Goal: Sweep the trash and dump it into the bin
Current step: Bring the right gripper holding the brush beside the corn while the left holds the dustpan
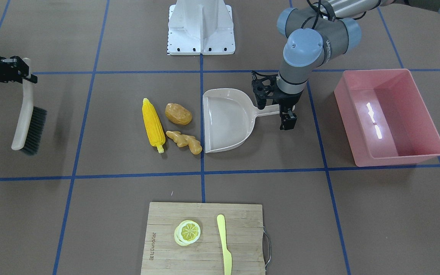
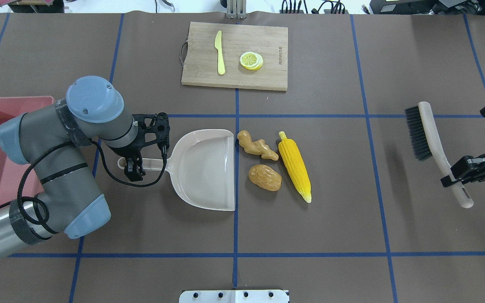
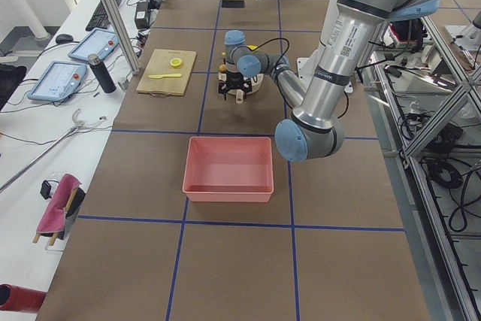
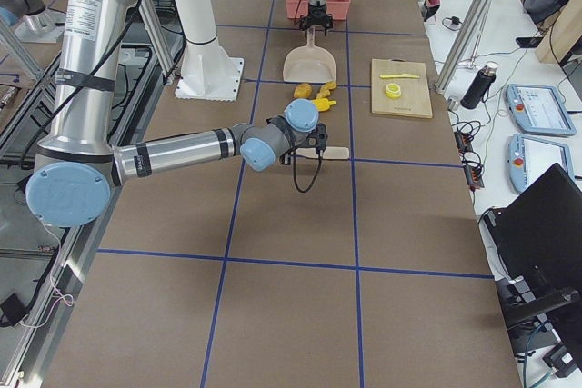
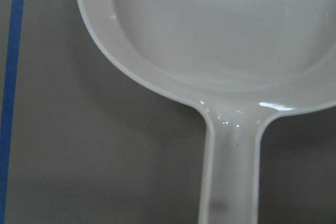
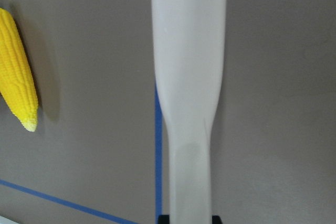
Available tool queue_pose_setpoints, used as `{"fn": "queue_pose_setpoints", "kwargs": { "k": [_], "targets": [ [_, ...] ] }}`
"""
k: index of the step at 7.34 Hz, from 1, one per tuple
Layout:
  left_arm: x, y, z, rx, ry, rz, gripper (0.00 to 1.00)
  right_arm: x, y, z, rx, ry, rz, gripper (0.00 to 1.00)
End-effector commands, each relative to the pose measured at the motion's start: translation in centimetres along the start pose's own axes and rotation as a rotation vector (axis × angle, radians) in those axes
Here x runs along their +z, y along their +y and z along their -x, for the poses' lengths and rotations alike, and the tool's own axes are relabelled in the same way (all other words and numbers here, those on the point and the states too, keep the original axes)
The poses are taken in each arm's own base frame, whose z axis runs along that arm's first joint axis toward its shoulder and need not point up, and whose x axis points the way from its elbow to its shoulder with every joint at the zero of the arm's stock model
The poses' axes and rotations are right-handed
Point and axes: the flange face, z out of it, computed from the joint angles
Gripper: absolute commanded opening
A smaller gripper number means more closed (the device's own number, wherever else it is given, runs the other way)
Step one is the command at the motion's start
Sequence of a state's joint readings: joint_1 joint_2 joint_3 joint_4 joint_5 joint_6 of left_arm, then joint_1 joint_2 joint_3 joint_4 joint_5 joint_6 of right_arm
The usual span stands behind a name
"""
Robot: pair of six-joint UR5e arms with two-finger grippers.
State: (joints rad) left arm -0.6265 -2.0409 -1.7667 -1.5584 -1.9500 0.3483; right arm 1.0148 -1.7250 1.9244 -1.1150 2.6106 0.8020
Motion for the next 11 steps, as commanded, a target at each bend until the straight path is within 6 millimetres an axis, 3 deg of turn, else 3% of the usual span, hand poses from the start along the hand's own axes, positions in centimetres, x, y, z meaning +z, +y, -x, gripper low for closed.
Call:
{"fn": "queue_pose_setpoints", "kwargs": {
  "k": [1, 2, 3, 4, 9, 11],
  "targets": [
    [0.2, -0.1, -0.1, 0.002, 0.007, 0.000, 0.62, 4.2, -2.1, 8.7, 0.013, -0.008, 0.017, 0.00],
    [0.3, 0.0, -0.1, 0.029, 0.010, -0.003, 0.40, 6.7, -2.2, 12.7, 0.003, -0.001, 0.014, 0.00],
    [0.1, 0.0, 0.0, 0.074, 0.007, -0.006, 0.22, 8.9, -1.6, 14.9, -0.008, 0.008, 0.016, 0.00],
    [-0.2, 0.1, 0.2, 0.072, 0.002, -0.009, 0.00, 9.7, -1.3, 15.4, -0.027, 0.013, 0.015, 0.00],
    [-0.9, 1.2, 1.1, 0.043, 0.008, 0.036, 0.00, 10.9, -1.3, 13.8, -0.069, -0.036, -0.014, 0.00],
    [-1.5, -0.1, 1.1, 0.047, 0.019, 0.056, 0.00, 10.9, -1.3, 13.7, -0.049, -0.044, -0.013, 0.00]
  ]
}}
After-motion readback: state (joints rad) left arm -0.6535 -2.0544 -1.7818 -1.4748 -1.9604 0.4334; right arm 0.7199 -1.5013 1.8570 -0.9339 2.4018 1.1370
